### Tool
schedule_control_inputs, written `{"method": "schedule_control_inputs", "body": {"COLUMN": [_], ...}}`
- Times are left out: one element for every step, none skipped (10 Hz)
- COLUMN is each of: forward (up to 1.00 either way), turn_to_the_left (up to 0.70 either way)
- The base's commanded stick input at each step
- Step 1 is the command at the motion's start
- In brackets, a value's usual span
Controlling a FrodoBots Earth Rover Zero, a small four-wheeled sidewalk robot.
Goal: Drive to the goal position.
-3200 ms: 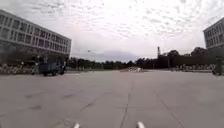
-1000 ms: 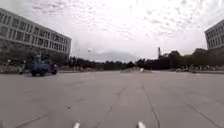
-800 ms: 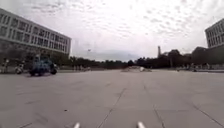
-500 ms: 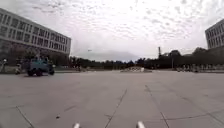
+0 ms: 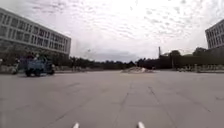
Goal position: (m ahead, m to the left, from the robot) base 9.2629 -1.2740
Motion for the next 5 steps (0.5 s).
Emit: {"method": "schedule_control_inputs", "body": {"forward": [0.7,0.7,0.7,0.7,0.7], "turn_to_the_left": [0.0,0.0,0.0,0.0,0.0]}}
